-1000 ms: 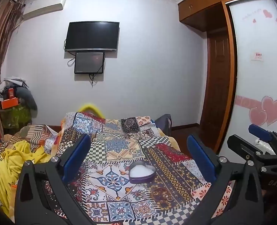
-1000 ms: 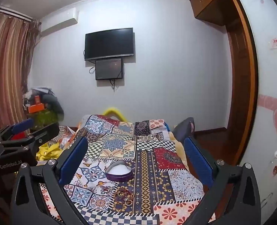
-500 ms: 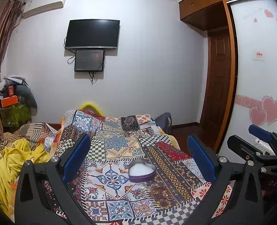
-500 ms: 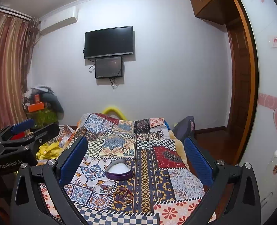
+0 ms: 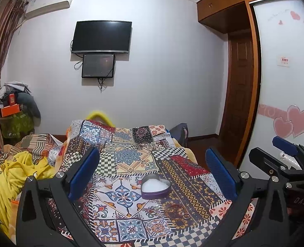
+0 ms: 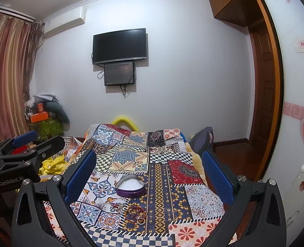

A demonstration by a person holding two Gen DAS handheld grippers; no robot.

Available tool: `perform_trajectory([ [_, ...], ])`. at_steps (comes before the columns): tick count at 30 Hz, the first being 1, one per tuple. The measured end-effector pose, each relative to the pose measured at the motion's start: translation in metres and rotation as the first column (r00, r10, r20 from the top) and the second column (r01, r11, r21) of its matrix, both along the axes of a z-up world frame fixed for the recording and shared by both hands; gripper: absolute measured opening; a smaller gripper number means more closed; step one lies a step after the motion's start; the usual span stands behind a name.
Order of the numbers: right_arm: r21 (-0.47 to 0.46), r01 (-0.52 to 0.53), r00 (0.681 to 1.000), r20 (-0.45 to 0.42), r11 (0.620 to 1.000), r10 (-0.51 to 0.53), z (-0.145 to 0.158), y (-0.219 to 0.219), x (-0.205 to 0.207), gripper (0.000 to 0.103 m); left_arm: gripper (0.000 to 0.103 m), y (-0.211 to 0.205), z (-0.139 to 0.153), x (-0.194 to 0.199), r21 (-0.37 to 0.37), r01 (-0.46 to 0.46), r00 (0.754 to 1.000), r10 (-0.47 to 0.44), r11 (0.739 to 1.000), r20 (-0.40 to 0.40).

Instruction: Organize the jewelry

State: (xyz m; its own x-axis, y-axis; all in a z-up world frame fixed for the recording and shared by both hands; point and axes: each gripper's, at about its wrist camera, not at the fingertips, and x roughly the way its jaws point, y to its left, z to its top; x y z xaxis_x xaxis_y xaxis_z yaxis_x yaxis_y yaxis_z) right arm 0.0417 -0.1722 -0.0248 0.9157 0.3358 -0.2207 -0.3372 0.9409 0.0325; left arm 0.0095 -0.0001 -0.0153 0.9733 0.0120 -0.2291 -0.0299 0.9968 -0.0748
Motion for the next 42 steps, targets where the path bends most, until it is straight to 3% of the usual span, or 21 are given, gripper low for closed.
perform_trajectory([
  [42,-0.008,0.005,1.0,-0.026,1.0,-0.005,-0.003,0.001,0.009,0.102,0.103,0.002,-0.004,0.011,-0.008,-0.002,0.999,0.002,1.0,-0.034],
])
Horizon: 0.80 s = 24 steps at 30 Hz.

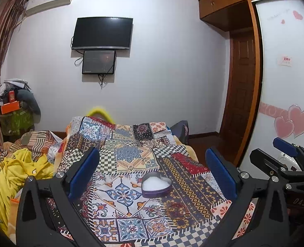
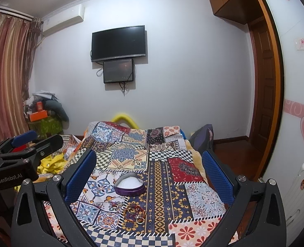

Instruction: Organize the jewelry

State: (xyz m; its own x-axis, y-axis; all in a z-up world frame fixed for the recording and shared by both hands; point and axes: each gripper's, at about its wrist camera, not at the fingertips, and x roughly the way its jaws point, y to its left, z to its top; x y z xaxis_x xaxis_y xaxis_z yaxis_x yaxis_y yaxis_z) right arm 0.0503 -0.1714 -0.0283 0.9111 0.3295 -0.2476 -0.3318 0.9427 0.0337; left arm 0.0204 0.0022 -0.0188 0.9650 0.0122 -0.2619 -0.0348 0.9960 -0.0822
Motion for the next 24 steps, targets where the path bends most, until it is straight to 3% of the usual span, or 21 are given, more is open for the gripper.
perform_trajectory([
  [8,-0.052,0.018,0.997,-0.073,0.999,-0.022,-0.025,0.002,0.022,0.102,0.103,0.013,-0.023,0.029,-0.005,0.004,0.996,-0.004,1.0,-0.085],
  [15,-0.052,-0.008,0.975,-0.221,0.999,-0.003,-0.057,-0.001,0.053,0.102,0.103,0.025,-0.054,0.061,-0.01,-0.023,0.978,0.02,1.0,-0.206],
  [18,-0.076,-0.021,0.964,-0.264,0.997,0.0,-0.071,0.0,0.06,0.101,0.103,0.026,-0.073,0.078,0.036,-0.025,0.961,0.034,0.999,-0.276],
  [20,-0.101,-0.035,0.957,-0.289,0.994,0.005,-0.08,0.003,0.062,0.095,0.103,0.025,-0.09,0.089,0.056,-0.01,0.941,0.029,0.998,-0.336],
  [22,-0.124,-0.06,0.946,-0.323,0.99,0.017,-0.091,0.006,0.066,0.088,0.097,0.026,-0.105,0.098,0.042,0.018,0.919,0.0,0.999,-0.393],
  [24,-0.144,-0.09,0.931,-0.363,0.986,0.032,-0.103,0.009,0.07,0.078,0.081,0.026,-0.119,0.106,0.035,0.03,0.895,-0.011,0.999,-0.446],
])
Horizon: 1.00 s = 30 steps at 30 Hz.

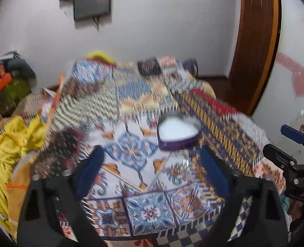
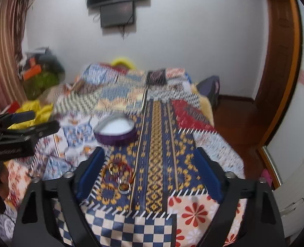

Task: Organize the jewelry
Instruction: 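Grasp a silver ring with left tool while right tool grasps a heart-stone ring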

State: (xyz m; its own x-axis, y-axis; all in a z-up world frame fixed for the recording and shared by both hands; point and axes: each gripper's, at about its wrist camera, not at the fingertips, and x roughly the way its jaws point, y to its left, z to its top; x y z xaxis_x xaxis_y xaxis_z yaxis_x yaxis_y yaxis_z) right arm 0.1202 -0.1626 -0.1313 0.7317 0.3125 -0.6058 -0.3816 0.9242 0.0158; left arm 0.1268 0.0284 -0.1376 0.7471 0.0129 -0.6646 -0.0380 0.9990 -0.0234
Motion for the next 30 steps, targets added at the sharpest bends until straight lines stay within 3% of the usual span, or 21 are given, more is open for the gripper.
perform_trajectory([
  [2,-0.02,-0.019,0.999,-0.032,1.0,0.019,-0.011,0.003,0.003,0.07,0.075,-0.001,-0.013,0.008,0.001,0.011,0.999,-0.01,1.0,-0.049],
  [11,-0.059,-0.114,0.986,-0.125,0.992,0.106,-0.045,0.015,0.002,0.051,0.047,-0.009,-0.05,0.021,-0.026,0.083,0.976,-0.087,0.996,-0.198],
  [15,-0.053,-0.149,0.977,-0.163,0.988,0.138,-0.054,0.02,0.005,0.047,0.042,-0.015,-0.06,0.019,-0.052,0.109,0.967,-0.118,0.993,-0.226],
  [22,-0.041,-0.177,0.963,-0.214,0.983,0.164,-0.066,0.027,0.011,0.032,0.036,-0.018,-0.072,0.03,-0.168,0.126,0.945,-0.169,0.978,-0.278],
  [30,-0.028,-0.181,0.957,-0.234,0.983,0.169,-0.073,0.028,0.016,0.019,0.036,-0.028,-0.081,0.042,-0.165,0.14,0.94,-0.184,0.976,-0.287],
])
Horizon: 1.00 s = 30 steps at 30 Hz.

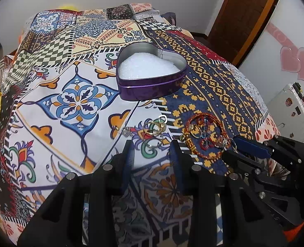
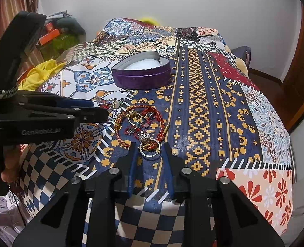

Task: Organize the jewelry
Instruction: 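Grasp a silver ring with left tool while right tool grasps a heart-stone ring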

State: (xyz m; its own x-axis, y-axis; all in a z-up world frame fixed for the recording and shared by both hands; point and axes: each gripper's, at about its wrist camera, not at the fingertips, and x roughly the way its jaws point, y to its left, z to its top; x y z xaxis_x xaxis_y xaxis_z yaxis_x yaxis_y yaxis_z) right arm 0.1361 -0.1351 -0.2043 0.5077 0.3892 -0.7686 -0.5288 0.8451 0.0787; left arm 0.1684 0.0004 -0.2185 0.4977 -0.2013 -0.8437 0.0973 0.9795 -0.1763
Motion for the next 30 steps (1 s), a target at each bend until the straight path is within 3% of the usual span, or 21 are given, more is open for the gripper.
perform_trajectory([
  [5,0.018,0.006,1.0,-0.003,1.0,-0.006,0.0,0.0,0.002,0.019,0.035,0.002,-0.003,0.007,-0.009,-0.015,1.0,0.015,1.0,0.004],
  [10,0.028,0.011,1.0,0.001,1.0,-0.011,0.003,0.0,0.001,0.019,0.021,0.003,-0.005,0.011,0.013,-0.031,0.999,0.03,0.999,0.014],
  [21,0.045,0.017,0.999,0.039,0.999,-0.019,0.019,-0.005,-0.001,0.019,0.021,0.004,0.0,-0.001,-0.007,-0.027,0.999,0.027,1.0,0.024],
  [30,0.057,0.017,0.997,0.072,0.998,-0.021,0.033,-0.006,-0.002,0.019,0.021,0.005,0.023,-0.016,0.007,-0.026,0.996,0.025,1.0,0.081],
])
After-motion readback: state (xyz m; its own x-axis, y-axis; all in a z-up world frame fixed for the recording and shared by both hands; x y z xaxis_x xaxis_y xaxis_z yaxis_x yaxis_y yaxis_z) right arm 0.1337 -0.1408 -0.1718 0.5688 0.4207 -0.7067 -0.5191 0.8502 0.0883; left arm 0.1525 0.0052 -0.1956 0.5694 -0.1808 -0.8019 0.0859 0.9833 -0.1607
